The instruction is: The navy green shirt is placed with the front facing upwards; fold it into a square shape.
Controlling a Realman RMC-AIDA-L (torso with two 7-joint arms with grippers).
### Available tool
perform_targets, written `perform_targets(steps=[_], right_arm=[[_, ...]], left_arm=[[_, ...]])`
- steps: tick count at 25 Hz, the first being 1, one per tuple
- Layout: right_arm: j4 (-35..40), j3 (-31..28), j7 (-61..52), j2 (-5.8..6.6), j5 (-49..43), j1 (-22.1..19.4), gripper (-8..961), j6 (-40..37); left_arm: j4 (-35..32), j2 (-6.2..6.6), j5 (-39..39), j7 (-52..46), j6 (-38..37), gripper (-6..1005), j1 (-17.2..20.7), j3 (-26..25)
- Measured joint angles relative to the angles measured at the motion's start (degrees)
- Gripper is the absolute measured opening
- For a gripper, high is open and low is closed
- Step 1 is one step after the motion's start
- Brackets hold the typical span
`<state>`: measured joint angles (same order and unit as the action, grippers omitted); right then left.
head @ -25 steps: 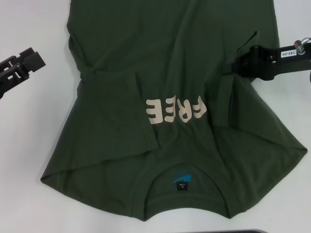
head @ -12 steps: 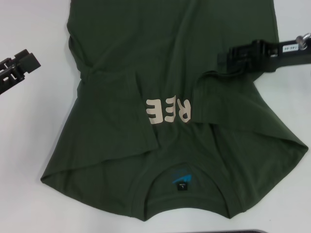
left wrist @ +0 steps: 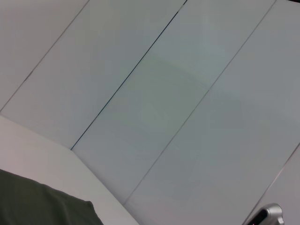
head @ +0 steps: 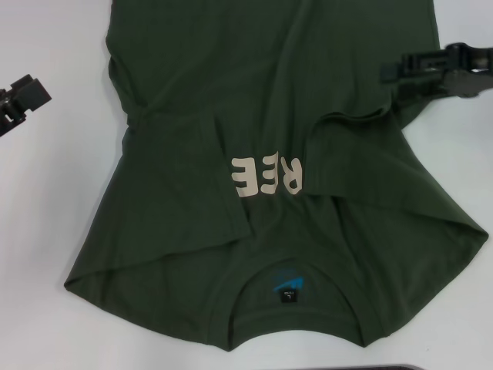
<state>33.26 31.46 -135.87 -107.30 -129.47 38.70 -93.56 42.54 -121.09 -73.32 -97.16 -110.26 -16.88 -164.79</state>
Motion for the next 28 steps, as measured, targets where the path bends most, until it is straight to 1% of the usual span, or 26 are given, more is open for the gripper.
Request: perform_targets(steps=[1, 3, 5, 8, 9, 10, 11, 14, 15, 16, 22, 25, 28], right_arm=[[0.03, 0.11, -0.85, 0.43, -0.04, -0.28, 782, -1.49], [0.20, 0.45, -2.43, 0.89, -0.20, -0.85, 810, -2.94], [0.18, 0.98, -3.92, 1.06, -0.96, -1.40, 839, -2.82], [-0.45, 1.33, -4.58, 0.84, -2.62, -1.89, 837, -1.13], [-0.64, 1.37, -4.85, 0.57, -3.34, -1.91, 836, -0.36], [-0.69, 1.43, -5.29, 0.01, -4.58, -1.86, 835, 1.47], [-0.69, 1.43, -5.29, 0.01, -4.58, -1.86, 835, 1.47], [-1.76, 1.47, -5.50, -1.00, -4.97, -1.49, 836, 5.95], [-3.37, 1.55, -5.43, -1.72, -4.80, -0.86, 836, 9.08], [-3.37, 1.55, -5.43, -1.72, -4.80, -0.86, 837, 9.08], [-6.45, 1.99, -4.90, -3.75, -4.95, 1.67, 838, 15.24], [-6.77, 2.02, -5.08, -4.78, -4.85, 2.24, 839, 18.33], [-5.78, 1.54, -4.75, -5.40, -4.10, 2.47, 840, 19.86]], left_arm=[[0.00, 0.01, -0.16, -0.01, 0.02, 598, 0.01, 0.00], [0.00, 0.01, -0.57, -0.02, 0.06, 598, 0.01, 0.00], [0.00, 0.01, -0.90, -0.03, 0.12, 599, 0.00, 0.00], [0.00, 0.00, -0.96, -0.04, 0.26, 599, -0.16, 0.00], [0.00, -0.01, -1.02, -0.05, 0.33, 599, -0.26, 0.00], [0.00, -0.02, -1.08, -0.05, 0.36, 600, -0.30, 0.00], [0.00, -0.02, -1.15, -0.05, 0.38, 600, -0.33, 0.00], [0.00, -0.02, -1.31, -0.05, 0.51, 600, -0.41, 0.00], [0.00, -0.05, -1.31, -0.05, 0.55, 600, -0.41, 0.00], [0.00, -0.05, -1.31, -0.05, 0.55, 601, -0.41, 0.00], [0.00, -0.14, -1.37, -0.05, 0.99, 602, 0.03, 0.00], [0.00, -0.19, -1.39, -0.05, 1.15, 602, 0.12, 0.00], [0.00, -0.20, -1.40, -0.05, 1.34, 603, 0.14, 0.00]])
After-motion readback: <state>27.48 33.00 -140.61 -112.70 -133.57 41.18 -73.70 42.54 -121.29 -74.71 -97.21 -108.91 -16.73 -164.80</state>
